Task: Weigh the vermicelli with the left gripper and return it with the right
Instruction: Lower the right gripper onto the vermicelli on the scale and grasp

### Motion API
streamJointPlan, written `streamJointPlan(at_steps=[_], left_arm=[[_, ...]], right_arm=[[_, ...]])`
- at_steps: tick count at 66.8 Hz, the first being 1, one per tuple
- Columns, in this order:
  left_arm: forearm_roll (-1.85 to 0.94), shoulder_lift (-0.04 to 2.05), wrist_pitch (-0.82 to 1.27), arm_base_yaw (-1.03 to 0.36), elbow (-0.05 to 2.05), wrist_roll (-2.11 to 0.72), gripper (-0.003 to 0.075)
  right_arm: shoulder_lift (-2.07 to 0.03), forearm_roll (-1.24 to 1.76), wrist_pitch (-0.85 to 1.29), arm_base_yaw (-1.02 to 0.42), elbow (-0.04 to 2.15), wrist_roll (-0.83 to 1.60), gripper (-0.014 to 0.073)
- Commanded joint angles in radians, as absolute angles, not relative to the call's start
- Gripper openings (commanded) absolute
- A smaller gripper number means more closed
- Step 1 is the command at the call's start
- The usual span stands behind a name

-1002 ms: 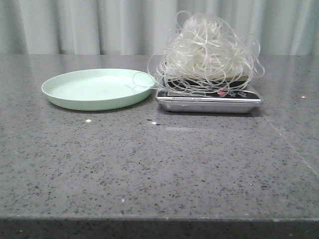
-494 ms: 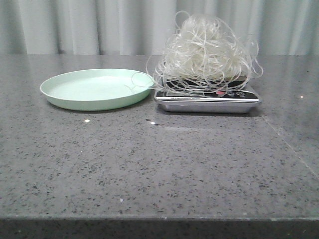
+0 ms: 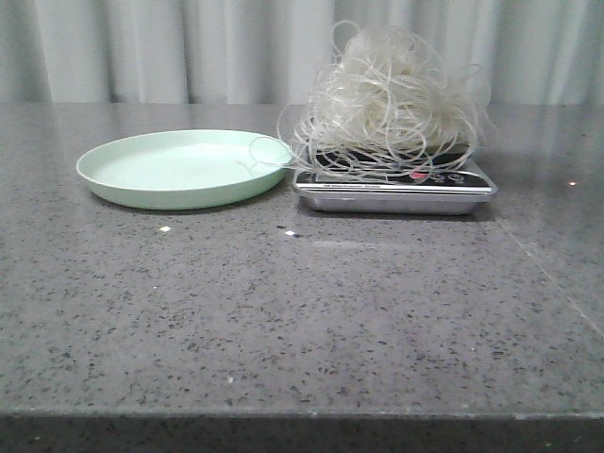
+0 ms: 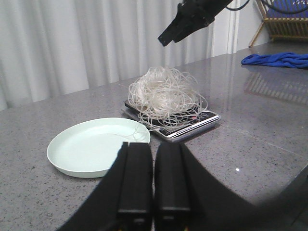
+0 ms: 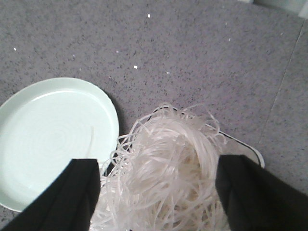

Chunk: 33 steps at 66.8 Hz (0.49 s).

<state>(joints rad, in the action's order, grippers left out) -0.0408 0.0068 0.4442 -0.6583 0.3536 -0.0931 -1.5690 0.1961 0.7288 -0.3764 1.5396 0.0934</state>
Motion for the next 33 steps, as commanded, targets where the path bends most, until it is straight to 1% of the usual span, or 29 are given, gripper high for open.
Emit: streamJointPlan(at_steps=[1, 28, 31, 33], left_arm=[[-0.053, 0.019, 0.365, -0.663, 0.378, -0.090, 0.0127], [-0.053, 0.019, 0.365, -0.663, 0.378, -0.090, 0.0127], [-0.053, 0.019, 0.365, -0.663, 0.378, -0.090, 0.0127], [-0.053, 0.019, 0.365, -0.663, 0.378, -0.090, 0.0127]], right_arm=[[-1.612, 0.196, 0.735, -0.376, 1.628, 0.112, 0.0598], [-1.802, 0.186, 0.850, -0.376, 1.645, 0.155, 0.0598], [-1.818, 0.185, 0.862, -0.376, 1.645, 0.156, 0.0592], [-1.828, 0.185, 0.872, -0.376, 1.645, 0.156, 0.0571]])
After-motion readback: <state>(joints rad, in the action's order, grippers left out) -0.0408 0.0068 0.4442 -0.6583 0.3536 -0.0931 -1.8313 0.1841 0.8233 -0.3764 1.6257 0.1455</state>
